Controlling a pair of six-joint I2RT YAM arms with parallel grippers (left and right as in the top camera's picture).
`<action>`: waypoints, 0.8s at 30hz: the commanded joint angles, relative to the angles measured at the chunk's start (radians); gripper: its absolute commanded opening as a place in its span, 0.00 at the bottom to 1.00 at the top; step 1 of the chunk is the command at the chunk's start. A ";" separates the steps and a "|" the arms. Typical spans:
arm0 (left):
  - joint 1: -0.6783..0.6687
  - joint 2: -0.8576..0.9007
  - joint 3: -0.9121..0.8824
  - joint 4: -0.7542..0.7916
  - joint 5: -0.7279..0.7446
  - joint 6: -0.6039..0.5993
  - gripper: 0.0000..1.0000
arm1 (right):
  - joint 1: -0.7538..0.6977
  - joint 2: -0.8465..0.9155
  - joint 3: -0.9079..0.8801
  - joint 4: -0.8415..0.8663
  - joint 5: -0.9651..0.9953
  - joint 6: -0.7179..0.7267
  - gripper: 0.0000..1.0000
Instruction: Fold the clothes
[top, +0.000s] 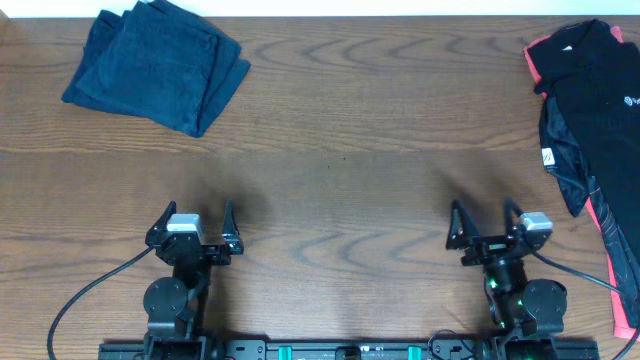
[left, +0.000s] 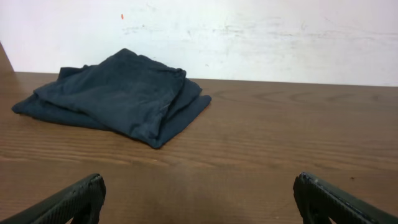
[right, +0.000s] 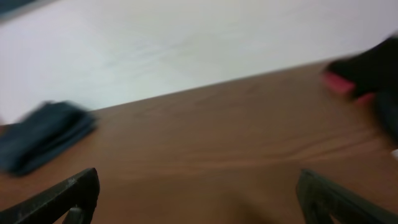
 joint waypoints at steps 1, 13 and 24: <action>-0.004 -0.006 -0.023 -0.025 0.006 0.009 0.98 | 0.010 -0.005 -0.001 0.004 -0.179 0.134 0.99; -0.004 -0.006 -0.023 -0.025 0.006 0.009 0.98 | 0.009 -0.004 0.006 0.171 -0.460 0.175 0.99; -0.004 -0.006 -0.023 -0.025 0.006 0.009 0.98 | 0.009 0.133 0.248 0.040 -0.175 0.069 0.99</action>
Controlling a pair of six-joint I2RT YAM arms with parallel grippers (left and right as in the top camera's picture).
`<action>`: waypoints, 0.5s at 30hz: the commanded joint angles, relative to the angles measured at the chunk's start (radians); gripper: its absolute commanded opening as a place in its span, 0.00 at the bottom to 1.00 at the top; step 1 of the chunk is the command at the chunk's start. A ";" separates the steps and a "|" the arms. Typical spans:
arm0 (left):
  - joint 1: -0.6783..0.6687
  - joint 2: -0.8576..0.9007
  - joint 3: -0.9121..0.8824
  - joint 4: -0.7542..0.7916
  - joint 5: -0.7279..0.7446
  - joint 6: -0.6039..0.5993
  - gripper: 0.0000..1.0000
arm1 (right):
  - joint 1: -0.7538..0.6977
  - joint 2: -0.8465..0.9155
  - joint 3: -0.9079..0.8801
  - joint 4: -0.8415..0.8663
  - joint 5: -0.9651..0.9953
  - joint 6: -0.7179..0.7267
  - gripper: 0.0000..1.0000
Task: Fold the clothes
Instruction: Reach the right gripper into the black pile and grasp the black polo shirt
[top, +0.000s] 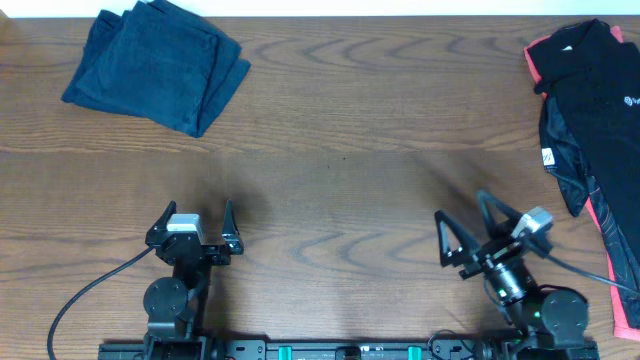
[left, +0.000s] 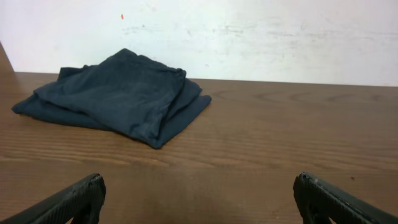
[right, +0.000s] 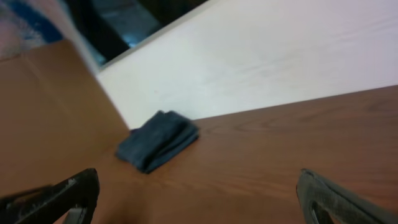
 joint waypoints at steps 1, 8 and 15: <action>-0.004 -0.006 -0.023 -0.025 0.006 0.009 0.98 | 0.009 0.116 0.145 -0.061 0.126 -0.114 0.99; -0.004 -0.006 -0.023 -0.025 0.006 0.009 0.98 | 0.007 0.582 0.527 -0.264 0.295 -0.311 0.99; -0.004 -0.006 -0.023 -0.025 0.006 0.009 0.98 | -0.108 1.117 1.037 -0.600 0.361 -0.374 0.99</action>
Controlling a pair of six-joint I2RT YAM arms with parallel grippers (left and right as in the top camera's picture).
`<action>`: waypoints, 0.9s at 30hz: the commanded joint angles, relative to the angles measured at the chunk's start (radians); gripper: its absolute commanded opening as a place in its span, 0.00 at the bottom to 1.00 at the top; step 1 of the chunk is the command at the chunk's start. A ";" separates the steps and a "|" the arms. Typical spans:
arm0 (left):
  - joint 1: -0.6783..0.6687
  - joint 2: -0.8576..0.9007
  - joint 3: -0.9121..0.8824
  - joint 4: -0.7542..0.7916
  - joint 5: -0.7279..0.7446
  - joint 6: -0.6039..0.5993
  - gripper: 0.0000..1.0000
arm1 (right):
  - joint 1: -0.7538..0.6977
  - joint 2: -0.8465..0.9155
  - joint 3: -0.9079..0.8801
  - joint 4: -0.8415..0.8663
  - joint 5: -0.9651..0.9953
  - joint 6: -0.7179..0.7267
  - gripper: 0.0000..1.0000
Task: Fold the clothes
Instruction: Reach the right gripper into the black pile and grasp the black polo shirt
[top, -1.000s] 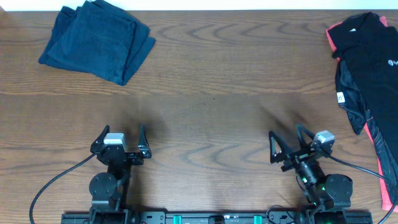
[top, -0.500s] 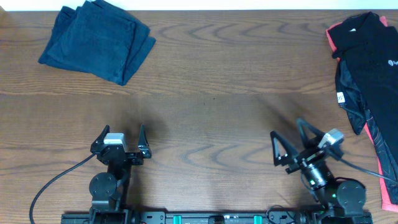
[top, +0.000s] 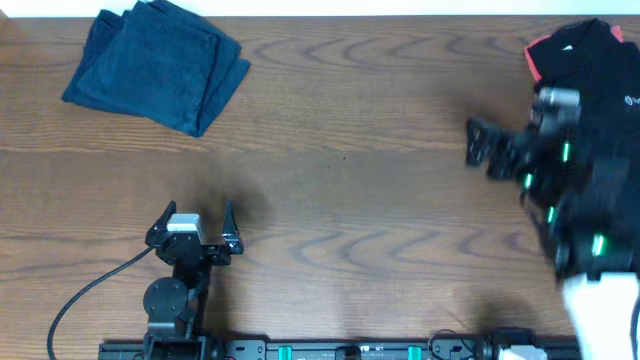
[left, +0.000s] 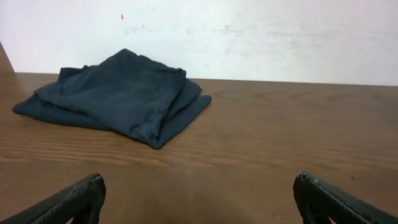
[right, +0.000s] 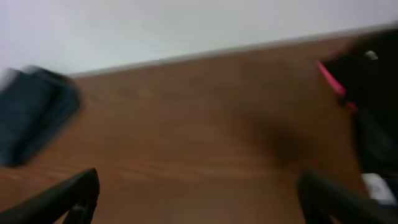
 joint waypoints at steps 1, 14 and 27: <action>-0.004 -0.006 -0.023 -0.025 0.006 0.006 0.98 | -0.079 0.225 0.223 -0.103 0.058 -0.076 0.99; -0.004 -0.006 -0.023 -0.025 0.006 0.006 0.98 | -0.298 0.726 0.600 -0.174 0.230 -0.159 0.99; -0.004 -0.006 -0.023 -0.025 0.006 0.006 0.98 | -0.387 1.047 0.631 -0.031 0.315 -0.333 0.94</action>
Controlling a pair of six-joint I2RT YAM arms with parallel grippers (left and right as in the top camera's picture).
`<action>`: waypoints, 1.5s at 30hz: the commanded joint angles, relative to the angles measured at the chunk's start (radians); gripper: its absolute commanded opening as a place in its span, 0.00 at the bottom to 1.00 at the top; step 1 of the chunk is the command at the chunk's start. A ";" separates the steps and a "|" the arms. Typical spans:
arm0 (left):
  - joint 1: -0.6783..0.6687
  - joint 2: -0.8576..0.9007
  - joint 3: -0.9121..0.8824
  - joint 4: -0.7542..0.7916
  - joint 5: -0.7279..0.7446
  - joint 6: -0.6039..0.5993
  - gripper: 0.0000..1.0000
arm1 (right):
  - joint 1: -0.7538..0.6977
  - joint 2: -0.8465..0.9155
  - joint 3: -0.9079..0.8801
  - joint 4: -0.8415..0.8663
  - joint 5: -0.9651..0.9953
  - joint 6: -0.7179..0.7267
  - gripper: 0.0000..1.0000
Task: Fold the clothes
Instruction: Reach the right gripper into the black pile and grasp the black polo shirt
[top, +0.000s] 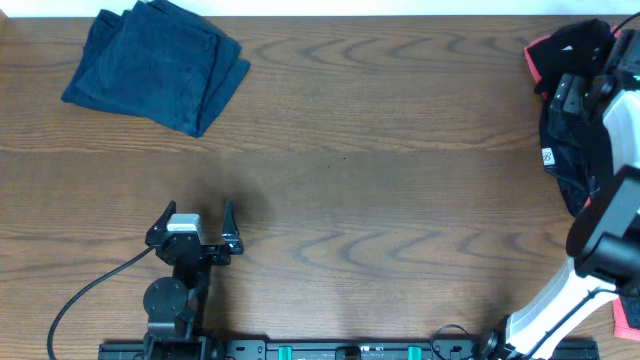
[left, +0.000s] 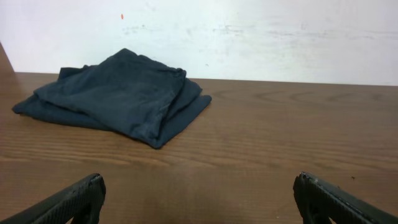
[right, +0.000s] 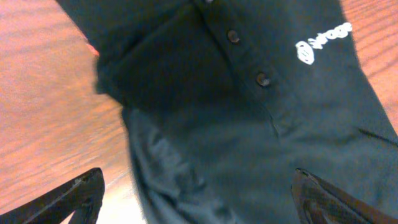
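A crumpled black shirt with pink trim (top: 580, 150) lies at the table's far right edge. In the right wrist view its buttons and a white logo (right: 323, 42) show on the black shirt (right: 249, 124). My right gripper (top: 585, 88) hangs open just above the shirt's upper part, fingers (right: 81, 196) wide apart, nothing between them. A folded dark blue garment (top: 155, 65) sits at the back left, also seen as the blue garment (left: 118, 96). Near the front edge my left gripper (top: 195, 225) stands open and empty, fingertips (left: 71, 199) apart.
The brown wooden table (top: 380, 150) spans the view. A white wall (left: 249, 37) stands behind its far edge. The right arm's white link (top: 560, 300) reaches up along the right side. A black cable (top: 90, 290) runs from the left arm's base.
My right gripper has moved from above bare wood left of the black shirt to right over the shirt, camera now looking down on its buttons. The left arm has not moved.
Both grippers stood open at the front edge. Then the right one had turned to face left, still near its base. Then it was raised over the table beside the black shirt, and now it hangs open above the shirt. The left gripper stayed put.
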 joint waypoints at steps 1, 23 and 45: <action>-0.004 -0.006 -0.023 -0.025 0.006 0.006 0.98 | 0.003 0.038 0.036 0.036 0.037 -0.063 0.94; -0.004 -0.006 -0.023 -0.025 0.006 0.006 0.98 | 0.010 0.203 0.037 0.257 -0.139 -0.171 0.78; -0.004 -0.006 -0.023 -0.025 0.006 0.006 0.98 | 0.022 0.193 0.106 0.220 -0.137 -0.029 0.33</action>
